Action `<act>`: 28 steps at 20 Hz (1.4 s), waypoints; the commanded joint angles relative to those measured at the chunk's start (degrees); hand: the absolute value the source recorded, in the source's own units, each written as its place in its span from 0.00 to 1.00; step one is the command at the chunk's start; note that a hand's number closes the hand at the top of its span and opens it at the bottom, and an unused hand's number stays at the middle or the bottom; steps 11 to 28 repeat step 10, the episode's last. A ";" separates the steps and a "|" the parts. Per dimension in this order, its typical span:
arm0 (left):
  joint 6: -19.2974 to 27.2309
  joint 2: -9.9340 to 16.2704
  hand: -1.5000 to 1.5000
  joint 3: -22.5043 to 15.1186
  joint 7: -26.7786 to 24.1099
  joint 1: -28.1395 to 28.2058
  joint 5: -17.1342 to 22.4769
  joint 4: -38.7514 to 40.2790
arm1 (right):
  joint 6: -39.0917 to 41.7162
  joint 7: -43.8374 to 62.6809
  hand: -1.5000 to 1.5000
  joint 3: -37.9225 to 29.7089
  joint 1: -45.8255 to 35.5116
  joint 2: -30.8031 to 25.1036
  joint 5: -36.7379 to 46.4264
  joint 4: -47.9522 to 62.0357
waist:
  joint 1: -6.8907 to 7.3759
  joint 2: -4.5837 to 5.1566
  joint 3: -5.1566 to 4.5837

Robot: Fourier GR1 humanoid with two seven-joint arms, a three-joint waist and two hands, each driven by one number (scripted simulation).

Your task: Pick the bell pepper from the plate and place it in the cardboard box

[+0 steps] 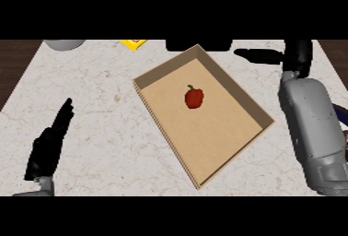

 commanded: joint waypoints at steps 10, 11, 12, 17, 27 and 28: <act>-2.63 1.33 0.50 1.61 2.61 -2.18 1.63 -0.82 | 23.67 -10.47 0.00 -12.42 13.53 -20.97 -14.22 1.60 | 0.17 0.09 0.02; -2.63 1.33 0.50 1.61 2.61 -2.18 1.63 -0.82 | 23.67 -10.47 0.00 -12.42 13.53 -20.97 -14.22 1.60 | 0.17 0.09 0.02; -2.63 1.33 0.50 1.61 2.61 -2.18 1.63 -0.82 | 23.67 -10.47 0.00 -12.42 13.53 -20.97 -14.22 1.60 | 0.17 0.09 0.02; -2.63 1.33 0.50 1.61 2.61 -2.18 1.63 -0.82 | 23.67 -10.47 0.00 -12.42 13.53 -20.97 -14.22 1.60 | 0.17 0.09 0.02; -2.63 1.33 0.50 1.61 2.61 -2.18 1.63 -0.82 | 23.67 -10.47 0.00 -12.42 13.53 -20.97 -14.22 1.60 | 0.17 0.09 0.02; -2.63 1.33 0.50 1.61 2.61 -2.18 1.63 -0.82 | 23.67 -10.47 0.00 -12.42 13.53 -20.97 -14.22 1.60 | 0.17 0.09 0.02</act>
